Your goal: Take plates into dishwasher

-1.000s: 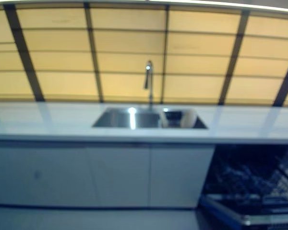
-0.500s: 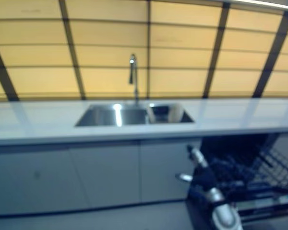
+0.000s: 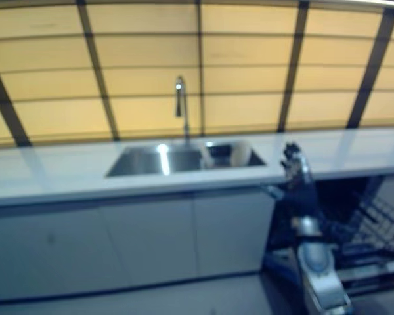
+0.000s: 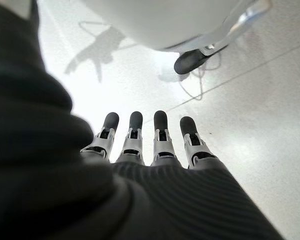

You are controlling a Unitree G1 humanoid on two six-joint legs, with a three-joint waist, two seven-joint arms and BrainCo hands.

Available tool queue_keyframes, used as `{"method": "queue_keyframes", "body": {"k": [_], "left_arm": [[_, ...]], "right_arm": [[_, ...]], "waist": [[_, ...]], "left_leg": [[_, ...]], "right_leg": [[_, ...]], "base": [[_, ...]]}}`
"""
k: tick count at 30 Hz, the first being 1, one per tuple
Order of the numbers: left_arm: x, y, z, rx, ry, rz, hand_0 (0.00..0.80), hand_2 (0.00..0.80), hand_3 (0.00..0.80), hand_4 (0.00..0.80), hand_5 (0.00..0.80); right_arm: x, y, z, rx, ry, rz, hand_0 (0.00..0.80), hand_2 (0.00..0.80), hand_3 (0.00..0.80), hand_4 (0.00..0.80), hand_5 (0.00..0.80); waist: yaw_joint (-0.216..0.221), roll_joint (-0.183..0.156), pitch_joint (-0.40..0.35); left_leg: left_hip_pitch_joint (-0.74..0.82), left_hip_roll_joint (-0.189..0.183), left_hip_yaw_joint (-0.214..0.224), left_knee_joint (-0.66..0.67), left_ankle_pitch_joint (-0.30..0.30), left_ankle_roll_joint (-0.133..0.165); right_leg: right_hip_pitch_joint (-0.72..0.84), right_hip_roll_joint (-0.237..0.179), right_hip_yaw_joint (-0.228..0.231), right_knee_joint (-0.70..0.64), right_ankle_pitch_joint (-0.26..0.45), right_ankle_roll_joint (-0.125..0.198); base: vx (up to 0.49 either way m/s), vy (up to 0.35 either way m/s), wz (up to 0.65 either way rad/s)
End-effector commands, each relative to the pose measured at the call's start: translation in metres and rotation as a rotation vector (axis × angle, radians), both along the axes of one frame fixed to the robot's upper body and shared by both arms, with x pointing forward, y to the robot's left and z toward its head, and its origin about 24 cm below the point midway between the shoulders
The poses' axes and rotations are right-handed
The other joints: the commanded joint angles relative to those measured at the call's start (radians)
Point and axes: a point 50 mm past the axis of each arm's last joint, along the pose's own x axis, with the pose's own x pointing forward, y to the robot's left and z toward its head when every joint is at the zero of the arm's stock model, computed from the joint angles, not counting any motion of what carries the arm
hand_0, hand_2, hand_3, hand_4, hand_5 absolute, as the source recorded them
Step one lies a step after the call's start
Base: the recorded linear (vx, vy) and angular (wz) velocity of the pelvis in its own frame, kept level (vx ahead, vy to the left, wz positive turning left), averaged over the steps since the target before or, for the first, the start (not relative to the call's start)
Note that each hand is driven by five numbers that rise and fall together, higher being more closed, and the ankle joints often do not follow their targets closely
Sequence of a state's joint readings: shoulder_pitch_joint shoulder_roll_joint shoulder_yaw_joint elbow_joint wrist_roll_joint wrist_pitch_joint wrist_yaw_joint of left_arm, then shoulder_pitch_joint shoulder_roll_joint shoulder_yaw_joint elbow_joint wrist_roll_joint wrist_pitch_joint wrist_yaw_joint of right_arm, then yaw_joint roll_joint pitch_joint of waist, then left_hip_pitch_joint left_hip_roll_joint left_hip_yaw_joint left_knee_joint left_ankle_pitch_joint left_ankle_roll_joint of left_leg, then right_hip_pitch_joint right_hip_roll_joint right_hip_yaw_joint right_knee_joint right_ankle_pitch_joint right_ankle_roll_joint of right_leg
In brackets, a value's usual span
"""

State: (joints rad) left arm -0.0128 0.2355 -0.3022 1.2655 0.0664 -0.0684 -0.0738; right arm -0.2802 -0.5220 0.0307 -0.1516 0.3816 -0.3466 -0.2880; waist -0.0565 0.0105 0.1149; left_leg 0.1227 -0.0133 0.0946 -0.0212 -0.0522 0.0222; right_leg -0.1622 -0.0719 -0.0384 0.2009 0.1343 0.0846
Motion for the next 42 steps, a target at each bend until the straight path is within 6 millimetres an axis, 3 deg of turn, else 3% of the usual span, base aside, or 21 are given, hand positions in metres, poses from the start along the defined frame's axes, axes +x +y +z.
{"method": "queue_keyframes", "body": {"k": [1,3,5,9,12,15,16,19,20,22,24,25,27,29,31,33,36,37,39,41,42], "left_arm": [[0.001,0.021,0.004,0.079,0.044,-0.079,0.0,0.0,0.0,0.0,0.0],[0.001,0.026,0.005,0.094,0.063,-0.076,0.0,0.0,0.0,0.0,0.0],[-0.001,0.03,0.005,0.108,0.087,-0.089,0.0,0.0,0.0,0.0,0.0],[-0.007,0.03,0.004,0.108,0.116,-0.098,0.0,0.0,0.0,0.0,0.0],[-0.01,0.026,0.002,0.091,0.124,-0.131,0.0,0.0,0.0,0.0,0.0],[-0.013,0.024,0.001,0.088,0.121,-0.147,0.0,0.0,0.0,0.0,0.0],[-0.013,0.026,0.002,0.098,0.122,-0.149,0.0,0.0,0.0,0.0,0.0],[-0.015,0.031,0.003,0.105,0.129,-0.11,0.0,0.0,0.0,0.0,0.0],[-0.018,0.032,0.003,0.096,0.132,-0.123,0.0,0.0,0.0,0.0,0.0],[-0.018,0.029,0.002,0.072,0.117,-0.143,0.0,0.0,0.0,0.0,0.0],[-0.018,0.025,0.002,0.055,0.098,-0.114,0.0,0.0,0.0,0.0,0.0],[-0.018,0.024,0.001,0.045,0.09,-0.104,0.0,0.0,0.0,0.0,0.0],[-0.018,0.019,0.001,0.039,0.069,-0.098,0.0,0.0,0.0,0.0,0.0],[-0.015,0.016,0.001,0.033,0.043,-0.091,0.0,0.0,0.0,0.0,0.0],[-0.007,0.015,0.002,0.029,0.03,-0.089,0.0,0.0,0.0,0.0,0.0],[0.001,0.016,0.004,0.036,0.019,-0.112,0.0,0.0,0.0,0.0,0.0],[0.008,0.021,0.006,0.054,0.022,-0.133,0.0,0.0,0.0,0.0,0.0],[0.009,0.021,0.007,0.057,0.025,-0.142,0.0,0.0,0.0,0.0,0.0],[0.008,0.019,0.006,0.059,0.028,-0.146,0.0,0.0,0.0,0.0,0.0],[0.005,0.016,0.005,0.057,0.021,-0.134,0.0,0.0,0.0,0.0,0.0],[0.004,0.014,0.004,0.048,0.016,-0.116,0.0,0.0,0.0,0.0,0.0]], "right_arm": [[-0.004,-0.01,0.052,0.0,-0.193,-0.057,0.0,0.0,0.0,0.0,0.0],[0.005,-0.015,0.058,-0.003,-0.165,-0.075,0.0,0.0,0.0,0.0,0.0],[0.008,-0.02,0.06,0.003,-0.152,-0.087,0.0,0.0,0.0,0.0,0.0],[0.01,-0.029,0.063,0.006,-0.12,-0.091,0.0,0.0,0.0,0.0,0.0],[0.008,-0.032,0.063,-0.008,-0.102,-0.105,0.0,0.0,0.0,0.0,0.0],[0.005,-0.033,0.067,-0.025,-0.118,-0.106,0.0,0.0,0.0,0.0,0.0],[0.005,-0.031,0.07,-0.037,-0.139,-0.107,0.0,0.0,0.0,0.0,0.0],[0.004,-0.025,0.076,-0.055,-0.153,-0.092,0.0,0.0,0.0,0.0,0.0],[0.004,-0.021,0.079,-0.061,-0.144,-0.078,0.0,0.0,0.0,0.0,0.0],[0.007,-0.015,0.078,-0.072,-0.113,-0.057,0.0,0.0,0.0,0.0,0.0],[0.008,-0.011,0.077,-0.086,-0.101,-0.043,0.0,0.0,0.0,0.0,0.0],[0.009,-0.009,0.076,-0.09,-0.097,-0.033,0.0,0.0,0.0,0.0,0.0],[0.008,-0.006,0.078,-0.096,-0.107,-0.018,0.0,0.0,0.0,0.0,0.0],[0.008,-0.004,0.079,-0.099,-0.114,-0.017,0.0,0.0,0.0,0.0,0.0],[0.008,-0.004,0.08,-0.096,-0.119,-0.04,0.0,0.0,0.0,0.0,0.0],[0.01,-0.002,0.081,-0.101,-0.124,-0.068,0.0,0.0,0.0,0.0,0.0],[0.015,0.0,0.085,-0.106,-0.123,-0.113,0.0,0.0,0.0,0.0,0.0],[0.017,-0.001,0.086,-0.099,-0.116,-0.131,0.0,0.0,0.0,0.0,0.0],[0.021,-0.004,0.085,-0.086,-0.099,-0.154,0.0,0.0,0.0,0.0,0.0],[0.023,-0.006,0.084,-0.081,-0.079,-0.159,0.0,0.0,0.0,0.0,0.0],[0.024,-0.008,0.083,-0.079,-0.067,-0.155,0.0,0.0,0.0,0.0,0.0]], "waist": [[0.001,-0.011,0.013],[0.0,-0.027,0.014],[-0.011,-0.04,0.014],[-0.048,-0.047,0.021],[-0.066,-0.051,0.027],[-0.081,-0.062,0.024],[-0.077,-0.069,0.012],[-0.074,-0.066,-0.008],[-0.075,-0.055,-0.027],[-0.082,-0.033,-0.054],[-0.083,-0.021,-0.069],[-0.08,-0.022,-0.074],[-0.067,-0.037,-0.074],[-0.048,-0.061,-0.065],[-0.022,-0.082,-0.045],[0.007,-0.093,-0.022],[0.03,-0.089,-0.013],[0.047,-0.077,-0.011],[0.075,-0.072,-0.003],[0.087,-0.066,0.005],[0.086,-0.065,0.004]], "left_leg": [[-0.019,-0.041,-0.049,0.002,-0.02,0.045],[0.01,-0.054,-0.064,-0.014,-0.027,0.031],[0.029,-0.067,-0.085,-0.004,-0.052,0.024],[0.078,-0.081,-0.116,0.029,-0.095,0.025],[0.129,-0.082,-0.142,0.067,-0.152,0.036],[0.174,-0.076,-0.168,0.103,-0.215,0.043],[0.176,-0.07,-0.176,0.11,-0.232,0.045],[0.212,-0.04,-0.162,0.114,-0.25,0.01],[0.249,-0.013,-0.15,0.11,-0.256,-0.02],[0.268,0.04,-0.123,0.129,-0.179,-0.064],[0.252,0.079,-0.108,0.205,-0.067,-0.098],[0.229,0.092,-0.104,0.289,0.012,-0.113],[0.146,0.087,-0.105,0.456,0.101,-0.12],[0.036,0.063,-0.095,0.631,0.102,-0.108],[-0.11,0.064,-0.074,0.7,0.076,-0.085],[-0.193,0.054,-0.044,0.593,0.037,-0.059],[-0.201,0.067,0.015,0.289,0.065,-0.068],[-0.231,0.061,-0.004,0.15,0.11,-0.088],[-0.258,0.047,-0.055,0.021,0.178,-0.109],[-0.276,0.053,-0.079,-0.02,0.221,-0.125],[-0.278,0.063,-0.07,-0.025,0.226,-0.129]], "right_leg": [[-0.059,-0.108,0.005,0.27,0.08,0.046],[-0.052,-0.095,-0.045,0.1,0.047,0.045],[-0.047,-0.063,-0.061,-0.093,0.034,0.051],[-0.11,-0.008,-0.056,-0.266,0.07,0.067],[-0.146,-0.012,-0.054,-0.271,0.102,0.061],[-0.151,-0.025,-0.014,-0.238,0.135,0.057],[-0.121,-0.033,0.003,-0.234,0.11,0.056],[-0.104,-0.044,0.003,-0.13,0.094,0.06],[-0.1,-0.047,-0.013,-0.096,0.071,0.053],[-0.089,-0.033,-0.01,-0.089,0.039,0.031],[-0.064,-0.014,-0.017,-0.095,0.014,0.009],[-0.036,0.0,-0.016,-0.109,-0.001,-0.01],[0.032,0.019,0.006,-0.148,-0.022,-0.044],[0.083,0.016,0.023,-0.165,-0.036,-0.071],[0.141,0.011,0.019,-0.175,-0.056,-0.084],[0.195,0.01,0.009,-0.191,-0.079,-0.076],[0.254,0.028,-0.005,-0.231,-0.108,-0.059],[0.281,0.046,0.001,-0.25,-0.115,-0.054],[0.318,0.061,0.021,-0.269,-0.126,-0.052],[0.342,0.074,0.049,-0.273,-0.139,-0.054],[0.351,0.075,0.055,-0.276,-0.145,-0.053]], "base": [[0.189,0.091,0.15],[0.274,-0.022,0.2],[0.34,-0.119,-0.12],[0.342,-0.113,-0.11],[0.461,-0.185,0.3],[0.456,-0.255,0.48],[0.543,-0.398,0.54],[0.511,-0.39,0.45],[0.418,-0.319,0.23],[0.46,-0.367,0.09],[0.332,-0.335,-0.03],[0.281,-0.33,0.02],[0.274,-0.332,0.11],[0.232,-0.272,-0.02],[0.166,-0.161,-0.19],[0.186,-0.057,0.06],[0.255,0.042,0.14],[0.281,0.07,0.03],[0.311,0.07,0.48],[0.28,0.098,-0.06],[0.284,0.181,-0.53]]}}
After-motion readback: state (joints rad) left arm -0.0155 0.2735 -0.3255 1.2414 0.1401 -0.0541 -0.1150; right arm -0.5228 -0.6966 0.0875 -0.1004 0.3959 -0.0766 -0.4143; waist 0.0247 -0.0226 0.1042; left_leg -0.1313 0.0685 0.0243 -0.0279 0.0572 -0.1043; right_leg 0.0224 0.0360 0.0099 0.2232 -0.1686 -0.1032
